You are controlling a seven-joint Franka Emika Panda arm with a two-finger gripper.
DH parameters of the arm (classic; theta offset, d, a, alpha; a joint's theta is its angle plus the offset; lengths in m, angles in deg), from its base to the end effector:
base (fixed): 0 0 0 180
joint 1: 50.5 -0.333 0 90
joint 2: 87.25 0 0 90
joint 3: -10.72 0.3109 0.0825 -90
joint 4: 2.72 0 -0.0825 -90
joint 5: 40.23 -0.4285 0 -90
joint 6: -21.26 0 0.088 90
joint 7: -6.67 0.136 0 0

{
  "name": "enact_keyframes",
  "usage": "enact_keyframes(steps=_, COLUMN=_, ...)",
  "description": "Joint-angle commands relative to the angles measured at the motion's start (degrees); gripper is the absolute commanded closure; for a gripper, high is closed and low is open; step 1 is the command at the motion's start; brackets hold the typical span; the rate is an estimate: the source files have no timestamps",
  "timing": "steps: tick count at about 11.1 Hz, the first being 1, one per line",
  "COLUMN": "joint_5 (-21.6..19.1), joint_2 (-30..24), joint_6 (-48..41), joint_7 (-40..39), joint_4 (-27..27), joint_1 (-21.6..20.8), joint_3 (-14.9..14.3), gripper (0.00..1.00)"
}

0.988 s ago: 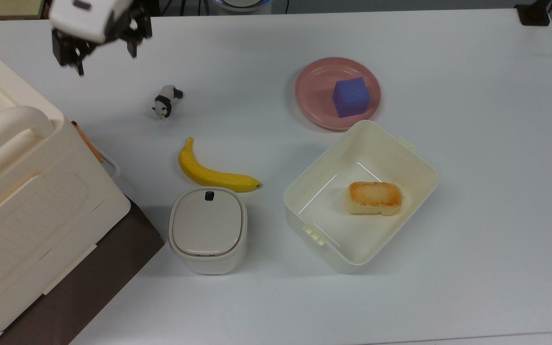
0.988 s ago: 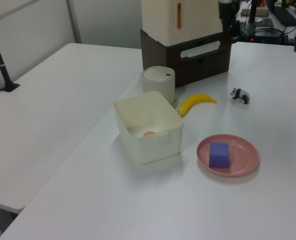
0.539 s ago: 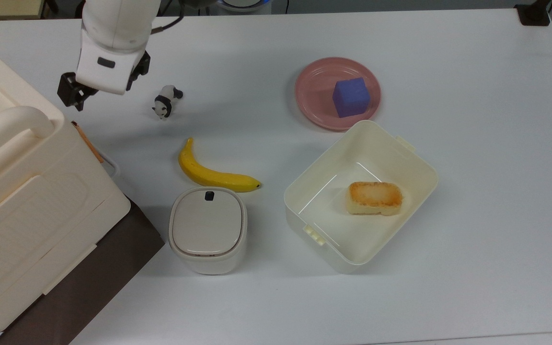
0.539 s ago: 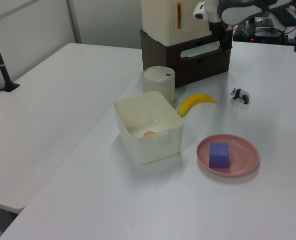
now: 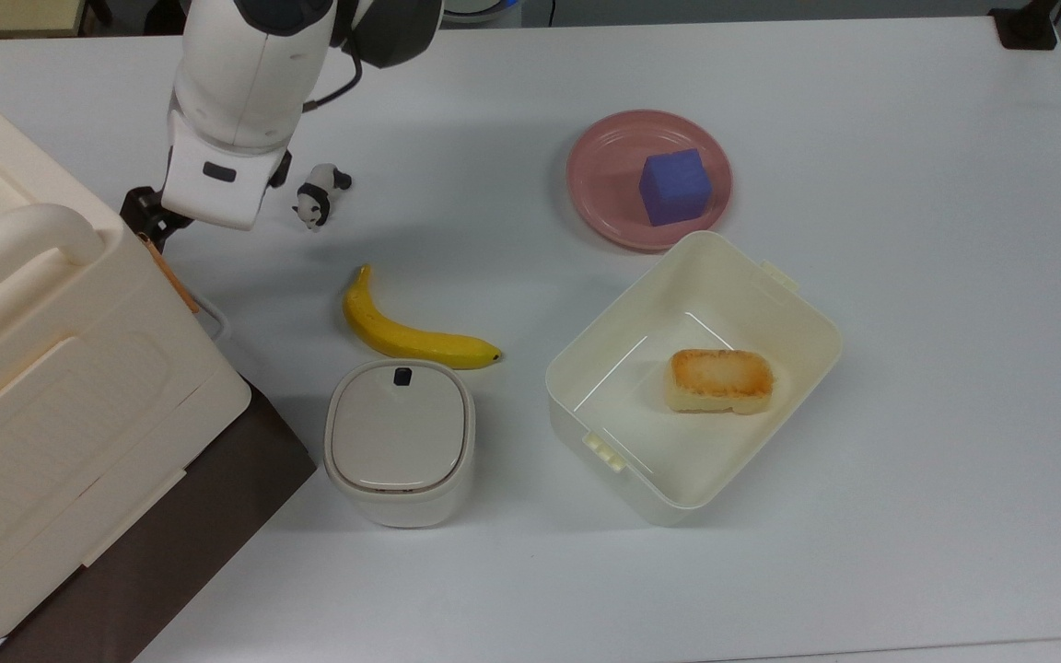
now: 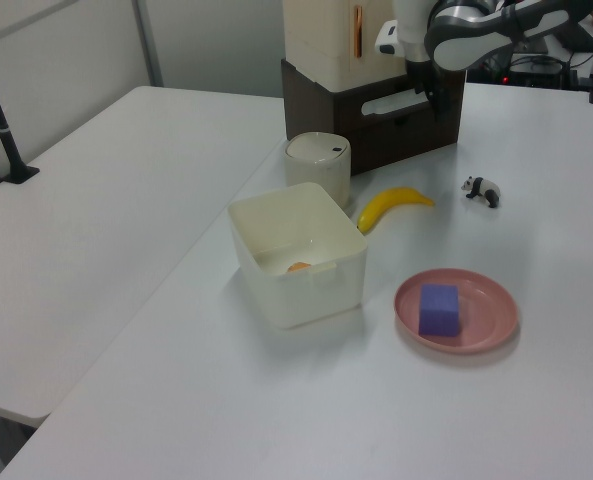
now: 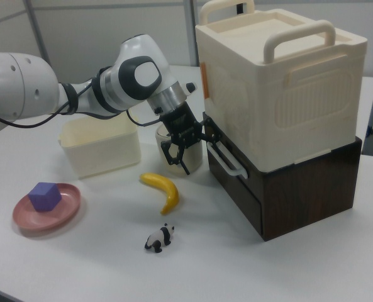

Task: Slide the drawer open
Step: 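Move the gripper down to the white handle of the brown drawer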

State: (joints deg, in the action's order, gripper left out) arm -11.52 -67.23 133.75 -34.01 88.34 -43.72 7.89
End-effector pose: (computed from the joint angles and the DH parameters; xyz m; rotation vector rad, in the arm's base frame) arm 0.6921 -0.1588 0.3975 2.5053 0.9648 -0.2508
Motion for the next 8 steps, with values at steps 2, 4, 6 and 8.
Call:
enact_keyframes(steps=2, joint_5=1.2, joint_2=1.4, joint_6=5.4, joint_7=5.6, joint_4=-1.4, joint_1=-0.1, joint_3=-0.3, gripper=0.0)
enact_keyframes(steps=4, joint_5=1.3, joint_2=2.3, joint_6=6.0, joint_7=5.7, joint_4=-1.4, joint_1=-0.1, joint_3=-0.3, gripper=0.0)
enact_keyframes(steps=6, joint_5=2.6, joint_2=3.3, joint_6=6.0, joint_7=5.9, joint_4=-1.3, joint_1=-0.1, joint_3=-0.3, gripper=0.0)
enact_keyframes(steps=8, joint_5=3.4, joint_2=3.8, joint_6=6.0, joint_7=6.8, joint_4=-1.1, joint_1=-0.1, joint_3=-0.3, gripper=0.0)
